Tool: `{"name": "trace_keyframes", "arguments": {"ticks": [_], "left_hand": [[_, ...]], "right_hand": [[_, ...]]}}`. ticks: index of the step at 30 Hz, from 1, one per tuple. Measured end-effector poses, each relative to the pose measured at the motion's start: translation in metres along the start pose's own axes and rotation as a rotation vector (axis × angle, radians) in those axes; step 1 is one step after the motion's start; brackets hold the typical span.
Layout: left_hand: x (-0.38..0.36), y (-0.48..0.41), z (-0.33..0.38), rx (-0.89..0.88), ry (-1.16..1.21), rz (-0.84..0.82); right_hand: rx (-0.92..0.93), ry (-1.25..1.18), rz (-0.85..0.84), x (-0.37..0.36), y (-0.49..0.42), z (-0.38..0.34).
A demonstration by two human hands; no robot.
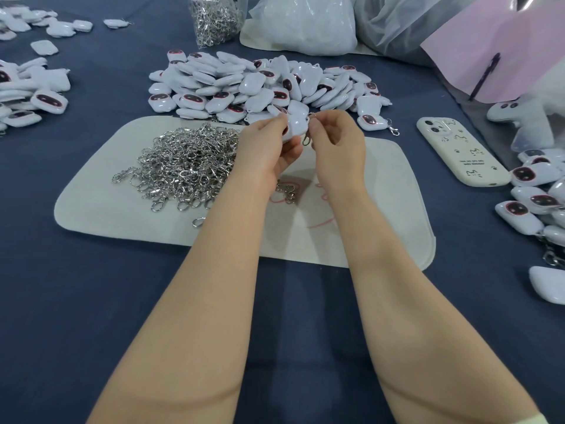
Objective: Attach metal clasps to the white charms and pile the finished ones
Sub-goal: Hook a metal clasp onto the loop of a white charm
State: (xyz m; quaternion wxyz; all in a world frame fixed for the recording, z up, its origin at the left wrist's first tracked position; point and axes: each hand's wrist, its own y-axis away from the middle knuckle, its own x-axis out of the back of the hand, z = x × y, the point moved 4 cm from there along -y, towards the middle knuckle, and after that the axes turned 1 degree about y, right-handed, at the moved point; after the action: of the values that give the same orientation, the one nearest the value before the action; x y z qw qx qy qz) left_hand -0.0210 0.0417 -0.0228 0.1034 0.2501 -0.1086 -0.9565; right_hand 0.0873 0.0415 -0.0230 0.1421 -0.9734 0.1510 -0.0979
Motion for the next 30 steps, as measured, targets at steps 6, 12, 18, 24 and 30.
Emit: {"name": "trace_keyframes", "arguments": {"ticks": [6, 12, 18, 24, 30], "left_hand": [[-0.001, 0.0, 0.0, -0.019, -0.037, -0.006], [0.0, -0.002, 0.005, -0.233, -0.266, 0.078], [-0.006, 0.004, 0.018, -0.588, -0.598, 0.021], [-0.014, 0.006, 0.018, -0.714, -0.758, -0.067], [-0.014, 0.008, 0.017, -0.687, -0.715, -0.056]], "right_hand": [[0.009, -0.003, 0.043, 0.002, -0.001, -0.001], [0.05, 0.144, 0.041, 0.003, 0.001, -0.002], [0.149, 0.302, 0.021, 0.003, 0.003, -0.004], [0.139, 0.3, 0.013, 0.004, 0.003, -0.001], [0.042, 0.236, 0.01, 0.003, 0.001, 0.003]]}}
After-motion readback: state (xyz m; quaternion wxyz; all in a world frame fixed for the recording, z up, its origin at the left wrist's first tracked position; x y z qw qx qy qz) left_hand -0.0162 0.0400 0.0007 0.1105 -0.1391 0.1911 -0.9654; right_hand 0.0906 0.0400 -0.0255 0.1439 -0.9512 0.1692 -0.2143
